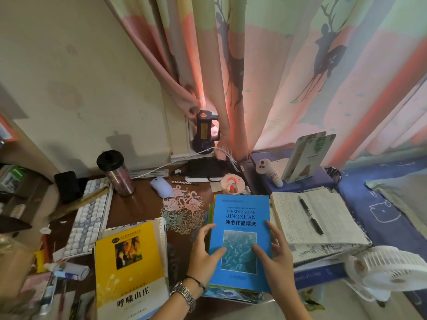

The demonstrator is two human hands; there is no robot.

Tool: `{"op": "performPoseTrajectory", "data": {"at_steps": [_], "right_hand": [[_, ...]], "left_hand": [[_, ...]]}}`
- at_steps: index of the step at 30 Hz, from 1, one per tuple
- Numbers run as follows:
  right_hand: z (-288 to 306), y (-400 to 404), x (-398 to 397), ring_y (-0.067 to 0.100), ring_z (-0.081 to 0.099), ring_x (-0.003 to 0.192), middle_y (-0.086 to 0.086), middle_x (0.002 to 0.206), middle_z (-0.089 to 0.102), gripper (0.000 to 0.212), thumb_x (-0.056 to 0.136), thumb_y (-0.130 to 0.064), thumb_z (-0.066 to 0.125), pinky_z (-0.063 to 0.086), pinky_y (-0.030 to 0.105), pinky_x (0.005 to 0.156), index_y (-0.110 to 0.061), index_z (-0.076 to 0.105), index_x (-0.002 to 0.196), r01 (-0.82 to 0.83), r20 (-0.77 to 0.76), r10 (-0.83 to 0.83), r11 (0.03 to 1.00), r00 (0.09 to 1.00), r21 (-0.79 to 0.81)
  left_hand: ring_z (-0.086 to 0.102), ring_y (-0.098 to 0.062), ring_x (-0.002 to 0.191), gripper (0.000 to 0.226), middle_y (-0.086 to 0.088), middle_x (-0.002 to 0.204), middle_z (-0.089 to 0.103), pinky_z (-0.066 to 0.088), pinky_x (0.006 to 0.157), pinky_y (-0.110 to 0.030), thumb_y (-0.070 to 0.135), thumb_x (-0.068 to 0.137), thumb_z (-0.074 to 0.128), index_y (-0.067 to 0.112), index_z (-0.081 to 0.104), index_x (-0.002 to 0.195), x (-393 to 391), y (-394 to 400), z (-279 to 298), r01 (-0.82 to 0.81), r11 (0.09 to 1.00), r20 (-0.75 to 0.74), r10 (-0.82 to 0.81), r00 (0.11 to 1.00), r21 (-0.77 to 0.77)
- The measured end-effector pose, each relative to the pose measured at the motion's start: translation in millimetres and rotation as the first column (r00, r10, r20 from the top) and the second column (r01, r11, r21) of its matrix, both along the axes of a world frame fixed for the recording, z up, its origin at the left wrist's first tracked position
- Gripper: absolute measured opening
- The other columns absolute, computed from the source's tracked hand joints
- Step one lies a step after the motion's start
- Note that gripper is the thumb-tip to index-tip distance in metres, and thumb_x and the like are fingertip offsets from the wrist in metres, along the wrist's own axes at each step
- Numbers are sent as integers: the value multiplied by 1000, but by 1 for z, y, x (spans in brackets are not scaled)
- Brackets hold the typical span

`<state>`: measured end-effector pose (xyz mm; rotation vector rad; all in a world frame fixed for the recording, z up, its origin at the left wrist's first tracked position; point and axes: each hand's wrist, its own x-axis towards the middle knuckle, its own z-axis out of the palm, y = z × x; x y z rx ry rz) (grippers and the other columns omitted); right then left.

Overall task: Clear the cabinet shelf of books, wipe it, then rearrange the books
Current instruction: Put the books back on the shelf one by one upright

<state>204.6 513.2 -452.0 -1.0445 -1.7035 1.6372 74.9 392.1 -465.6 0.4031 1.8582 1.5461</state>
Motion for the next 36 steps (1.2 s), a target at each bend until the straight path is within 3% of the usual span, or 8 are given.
{"op": "performPoseTrajectory", "data": {"at_steps": [3,6,9,16,20,24,27,36], "right_hand": [[4,-1,-2,16,66,103,-10,129,58,60,84,-1,68,58,46,80,-37,52,129,-13,-45,12,1000,999,-23],[12,-1,-9,12,67,100,-8,127,59,60,85,1,67,59,41,78,-35,51,130,-34,-83,30,998,996,-56],[22,0,-20,9,67,96,-7,125,60,61,84,2,68,59,30,72,-32,49,131,-57,-97,52,997,994,-49],[50,-8,-62,12,68,94,-13,125,59,59,82,-1,70,60,35,74,-39,51,124,-174,-133,168,984,977,-33],[75,-19,-94,15,68,94,-18,112,63,57,83,-5,70,61,36,68,-42,51,122,-286,-156,270,954,950,-92],[108,-36,-130,16,70,91,-11,115,64,55,85,-4,68,61,36,68,-39,50,124,-416,-205,397,907,894,-57],[139,-53,-159,17,71,89,-13,108,67,53,86,-5,66,60,35,67,-37,49,125,-501,-268,477,865,837,-23],[230,-109,-232,24,70,96,-9,111,69,55,87,-9,65,60,45,72,-34,46,132,-717,-454,677,688,580,109]], "left_hand": [[53,-5,117,57,7,136,48,53,91,-32,4,82,69,42,49,119,-2,0,5,-40,997,27,38,999,71],[52,-2,115,63,12,133,47,53,84,-23,0,83,67,41,40,123,-10,-1,11,-85,988,32,81,996,128],[53,-10,117,67,7,132,48,54,89,-35,4,83,69,44,36,125,-22,-6,22,-109,983,57,102,993,145],[65,-3,94,58,6,127,53,55,70,-21,2,86,65,34,40,127,-54,-33,69,-83,977,-80,100,992,196],[68,-21,98,52,1,126,57,59,74,-38,14,88,66,42,42,124,-76,-60,102,-151,963,-106,178,978,224],[71,-20,87,52,2,124,56,59,73,-40,27,85,66,48,38,123,-100,-90,149,-172,959,-261,229,938,224],[71,-12,81,53,6,115,59,59,68,-30,13,91,60,44,34,124,-115,-112,188,-206,946,-372,290,882,250],[70,-13,84,49,14,106,66,58,68,-38,14,89,64,40,44,126,-142,-171,287,-421,788,-574,616,540,450]]}}
